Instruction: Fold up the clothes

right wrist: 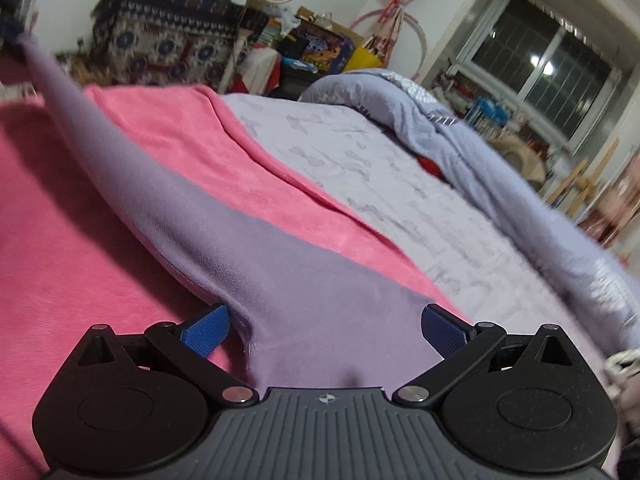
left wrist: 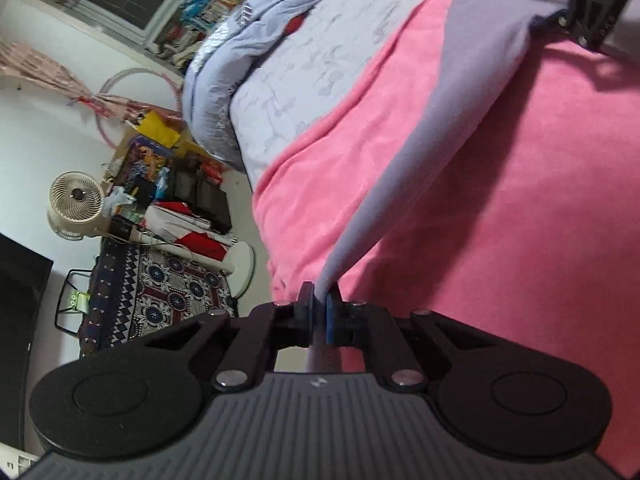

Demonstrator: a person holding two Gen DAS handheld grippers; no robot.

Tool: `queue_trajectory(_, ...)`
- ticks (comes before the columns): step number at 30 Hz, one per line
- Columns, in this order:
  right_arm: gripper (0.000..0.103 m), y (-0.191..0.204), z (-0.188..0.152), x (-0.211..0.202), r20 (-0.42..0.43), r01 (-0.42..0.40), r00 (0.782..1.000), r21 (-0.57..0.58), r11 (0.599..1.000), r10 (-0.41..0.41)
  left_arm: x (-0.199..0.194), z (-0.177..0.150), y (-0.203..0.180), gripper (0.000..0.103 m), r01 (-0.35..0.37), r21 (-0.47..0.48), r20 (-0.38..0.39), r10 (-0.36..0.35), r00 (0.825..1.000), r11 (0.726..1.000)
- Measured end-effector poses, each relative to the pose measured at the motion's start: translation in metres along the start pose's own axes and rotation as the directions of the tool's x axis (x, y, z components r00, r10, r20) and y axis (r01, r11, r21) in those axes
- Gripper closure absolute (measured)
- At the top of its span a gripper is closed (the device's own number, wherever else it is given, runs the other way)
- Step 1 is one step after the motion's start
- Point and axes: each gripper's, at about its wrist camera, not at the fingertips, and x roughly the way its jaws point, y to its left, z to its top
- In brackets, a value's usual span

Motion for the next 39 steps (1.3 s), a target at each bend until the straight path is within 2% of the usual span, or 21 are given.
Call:
queue_trajectory(3, 0.000, -0.006, -0.004, 0.000, -0.053, 0.015, 0.999, 0.011, 1.000, -0.015, 0.007, -0.009, -0.007, 0.089, 0.050, 0.014, -0.079, -0.048, 0.996, 0.999)
queue_trajectory(5, 0.000, -0.002, -0.006, 0.002, -0.055, 0.025, 0.998, -0.027, 0.999, -0.026, 0.012, -0.015, -0.009, 0.089, 0.056, 0.003, -0.123, -0.056, 0.991, 0.998)
queue_trajectory(8, 0.000, 0.020, -0.006, -0.006, 0.028, -0.013, 0.999, -0.158, 0.987, 0.018, 0.015, -0.019, -0.001, 0.089, 0.045, -0.085, -0.152, -0.058, 0.987, 0.995)
queue_trajectory(11, 0.000, 0.050, -0.007, -0.018, 0.107, -0.071, 0.988, -0.300, 0.951, 0.108, 0.021, -0.021, 0.015, 0.089, 0.026, -0.184, -0.172, -0.059, 0.983, 0.983)
queue_trajectory(14, 0.000, 0.081, -0.006, -0.021, 0.147, -0.076, 0.978, -0.408, 0.910, 0.147, 0.023, -0.026, 0.039, 0.089, -0.028, -0.314, -0.195, -0.035, 0.980, 0.949)
queue_trajectory(15, 0.000, 0.090, -0.005, -0.018, 0.161, -0.053, 0.978, -0.428, 0.902, 0.134, 0.022, -0.031, 0.054, 0.088, -0.062, -0.404, -0.213, -0.028, 0.977, 0.913)
queue_trajectory(17, 0.000, 0.097, 0.001, -0.012, 0.176, -0.032, 0.977, -0.423, 0.906, 0.117, 0.020, -0.042, 0.086, 0.087, -0.135, -0.580, -0.255, -0.021, 0.967, 0.803)
queue_trajectory(19, 0.000, 0.096, 0.009, -0.006, 0.163, -0.040, 0.980, -0.388, 0.921, 0.111, 0.020, -0.058, 0.107, 0.087, -0.181, -0.682, -0.293, -0.038, 0.955, 0.709)
queue_trajectory(20, 0.000, 0.094, 0.011, -0.005, 0.157, -0.044, 0.981, -0.378, 0.925, 0.111, 0.018, -0.066, 0.114, 0.087, -0.189, -0.714, -0.302, -0.052, 0.952, 0.674)
queue_trajectory(21, 0.000, 0.093, 0.013, -0.005, 0.151, -0.047, 0.982, -0.368, 0.928, 0.110, 0.016, -0.070, 0.117, 0.080, -0.173, -0.737, -0.290, -0.075, 0.954, 0.653)
queue_trajectory(23, 0.000, 0.090, 0.010, -0.004, 0.138, -0.056, 0.984, -0.357, 0.933, 0.112, 0.006, -0.076, 0.116, 0.064, -0.049, -0.807, -0.183, -0.170, 0.968, 0.588)
queue_trajectory(25, 0.000, 0.087, 0.008, -0.005, 0.121, -0.063, 0.987, -0.340, 0.938, 0.110, 0.004, -0.078, 0.113, 0.047, 0.067, -0.867, -0.072, -0.257, 0.964, 0.494)
queue_trajectory(26, 0.000, 0.087, 0.007, -0.005, 0.116, -0.063, 0.987, -0.332, 0.941, 0.107, 0.004, -0.079, 0.110, 0.045, 0.108, -0.886, -0.030, -0.288, 0.957, 0.451)
queue_trajectory(28, 0.000, 0.087, 0.006, -0.006, 0.105, -0.065, 0.989, -0.317, 0.946, 0.103, 0.012, -0.075, 0.100, 0.040, 0.121, -0.899, -0.016, -0.307, 0.952, 0.421)
queue_trajectory(29, 0.000, 0.087, 0.006, -0.007, 0.101, -0.066, 0.990, -0.310, 0.949, 0.101, 0.016, -0.072, 0.094, 0.040, 0.114, -0.898, -0.026, -0.311, 0.950, 0.424)
queue_trajectory(31, 0.000, 0.079, 0.009, -0.010, 0.104, -0.076, 0.989, -0.271, 0.960, 0.108, 0.026, -0.064, 0.081, 0.040, 0.093, -0.877, -0.060, -0.298, 0.953, 0.471)
queue_trajectory(33, 0.000, 0.066, 0.014, -0.014, 0.116, -0.092, 0.986, -0.203, 0.975, 0.118, 0.037, -0.057, 0.064, 0.033, 0.048, -0.829, -0.128, -0.273, 0.953, 0.557)
queue_trajectory(34, 0.000, 0.054, 0.017, -0.018, 0.123, -0.111, 0.984, -0.134, 0.985, 0.127, 0.039, -0.057, 0.061, 0.027, 0.033, -0.819, -0.141, -0.257, 0.956, 0.573)
queue_trajectory(36, 0.000, 0.023, 0.025, -0.017, 0.096, -0.147, 0.985, 0.033, 0.989, 0.143, 0.043, -0.058, 0.057, 0.020, 0.005, -0.804, -0.160, -0.224, 0.961, 0.594)
queue_trajectory(38, 0.000, -0.008, 0.024, -0.005, 0.029, -0.100, 0.995, 0.186, 0.977, 0.097, 0.045, -0.060, 0.060, 0.020, -0.001, -0.811, -0.164, -0.225, 0.960, 0.586)
queue_trajectory(39, 0.000, -0.023, 0.019, 0.004, -0.025, -0.045, 0.998, 0.248, 0.968, 0.052, 0.047, -0.059, 0.060, 0.020, -0.005, -0.807, -0.169, -0.223, 0.960, 0.591)
